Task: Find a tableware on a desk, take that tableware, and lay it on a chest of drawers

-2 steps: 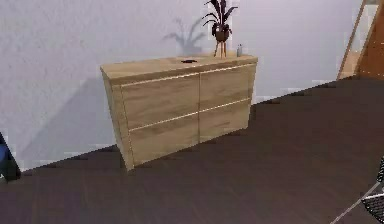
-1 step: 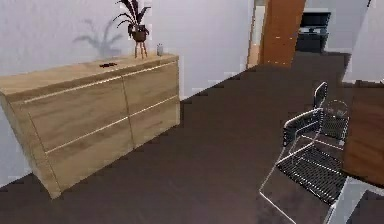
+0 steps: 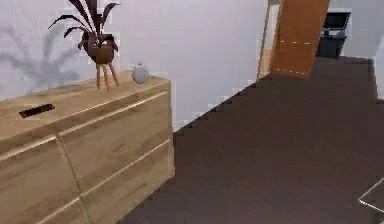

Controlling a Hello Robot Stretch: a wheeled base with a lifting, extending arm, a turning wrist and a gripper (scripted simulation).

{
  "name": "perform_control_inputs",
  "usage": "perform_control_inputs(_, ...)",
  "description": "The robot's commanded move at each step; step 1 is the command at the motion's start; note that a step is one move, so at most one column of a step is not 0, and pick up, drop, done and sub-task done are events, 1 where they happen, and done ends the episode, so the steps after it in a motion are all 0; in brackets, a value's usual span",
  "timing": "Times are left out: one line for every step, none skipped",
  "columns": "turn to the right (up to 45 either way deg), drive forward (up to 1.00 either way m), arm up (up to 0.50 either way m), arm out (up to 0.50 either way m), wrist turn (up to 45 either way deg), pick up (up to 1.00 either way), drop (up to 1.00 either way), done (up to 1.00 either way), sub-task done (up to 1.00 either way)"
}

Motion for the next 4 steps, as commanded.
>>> perform_control_inputs(0.0, 0.7, 0.0, 0.0, 0.0, 0.0, 0.0, 0.0, 0.0)
perform_control_inputs(27.0, 0.0, 0.0, 0.0, 0.0, 0.0, 0.0, 0.0, 0.0)
perform_control_inputs(0.0, 1.0, 0.0, 0.0, 0.0, 0.0, 0.0, 0.0, 0.0)
perform_control_inputs(3.0, 0.0, 0.0, 0.0, 0.0, 0.0, 0.0, 0.0, 0.0)
